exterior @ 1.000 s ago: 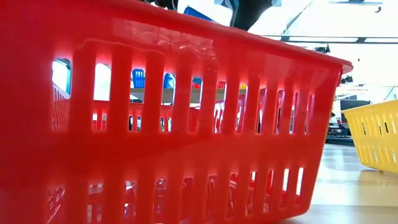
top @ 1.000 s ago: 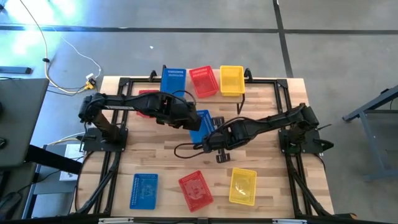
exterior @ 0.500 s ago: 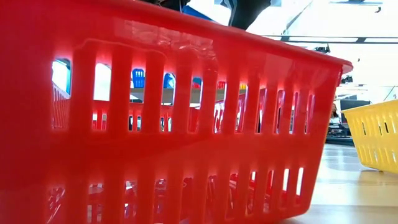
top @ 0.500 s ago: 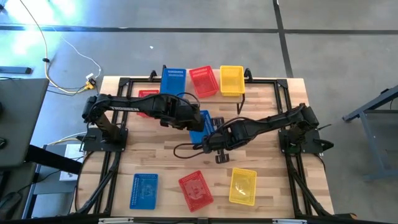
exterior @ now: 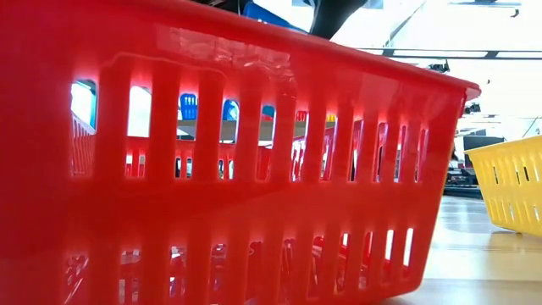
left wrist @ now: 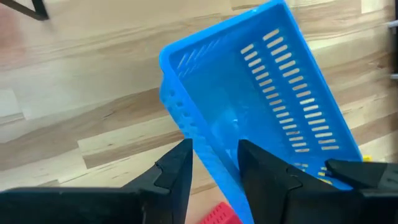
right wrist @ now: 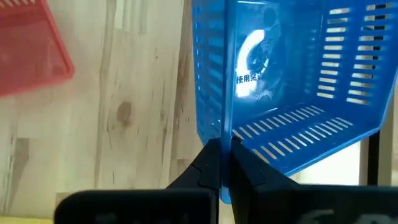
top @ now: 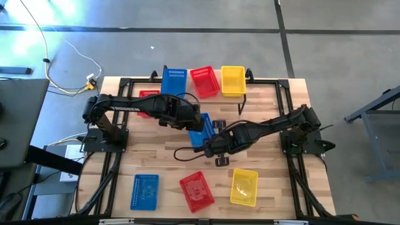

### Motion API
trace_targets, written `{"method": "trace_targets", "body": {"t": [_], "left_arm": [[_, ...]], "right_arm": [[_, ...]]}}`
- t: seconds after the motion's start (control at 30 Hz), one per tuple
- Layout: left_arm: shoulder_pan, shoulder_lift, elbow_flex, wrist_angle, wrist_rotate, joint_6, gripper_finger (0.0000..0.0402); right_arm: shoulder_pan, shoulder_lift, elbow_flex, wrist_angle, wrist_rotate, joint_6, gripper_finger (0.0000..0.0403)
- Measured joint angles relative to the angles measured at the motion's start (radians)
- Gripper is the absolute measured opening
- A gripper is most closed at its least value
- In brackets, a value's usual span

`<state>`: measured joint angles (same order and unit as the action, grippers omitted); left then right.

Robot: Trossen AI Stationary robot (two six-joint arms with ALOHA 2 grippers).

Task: Stack baskets on shelf by color
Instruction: Stack the top blue basket into the other blue basket on the shelf

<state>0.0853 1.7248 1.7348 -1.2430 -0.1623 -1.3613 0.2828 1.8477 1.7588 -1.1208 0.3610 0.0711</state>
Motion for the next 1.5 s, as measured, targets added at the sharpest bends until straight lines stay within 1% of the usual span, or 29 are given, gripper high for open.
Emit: {"method": "trace_targets", "body": {"t": [0.33, 0.47, 0.7, 0.93, 1.03, 1.13, 1.3, 1.4, 1.5], "left_arm": [[0.0, 0.0, 0.0, 0.012, 0.014, 0.012, 0.0114], [0.0, -0.001, 0.0, 0.012, 0.005, 0.03, 0.0087], [0.002, 0.0, 0.0, 0.021, -0.013, 0.091, 0.0011], [0.001, 0.0, 0.0, 0.019, -0.028, 0.114, 0.0005], [0.0, 0.0, 0.0, 0.017, -0.033, 0.14, 0.0003], [0.0, 0.0, 0.0, 0.013, -0.041, 0.176, 0.0002], [0.017, -0.025, 0.0, 0.001, -0.051, 0.234, 0.0002], [0.04, -0.052, 0.0, -0.022, -0.045, 0.284, 0.0001], [0.069, -0.082, 0.002, -0.031, -0.047, 0.326, 0.0001]], "right_arm": [[0.002, -0.001, 0.01, 0.032, 0.023, 0.0, 0.0], [0.002, -0.002, 0.013, 0.035, 0.026, 0.0, 0.0], [0.002, -0.002, 0.014, 0.054, 0.032, 0.0, 0.0], [0.001, -0.002, 0.014, 0.065, 0.022, -0.005, 0.0002], [0.0, -0.003, 0.014, 0.07, -0.002, -0.004, 0.0022], [-0.007, -0.004, 0.014, 0.067, -0.02, 0.001, 0.0061], [-0.008, -0.018, 0.029, 0.053, -0.013, 0.005, 0.0123], [-0.01, -0.029, 0.068, 0.014, -0.031, 0.039, 0.0147], [-0.01, -0.029, 0.122, -0.027, -0.028, 0.061, 0.0161]]}}
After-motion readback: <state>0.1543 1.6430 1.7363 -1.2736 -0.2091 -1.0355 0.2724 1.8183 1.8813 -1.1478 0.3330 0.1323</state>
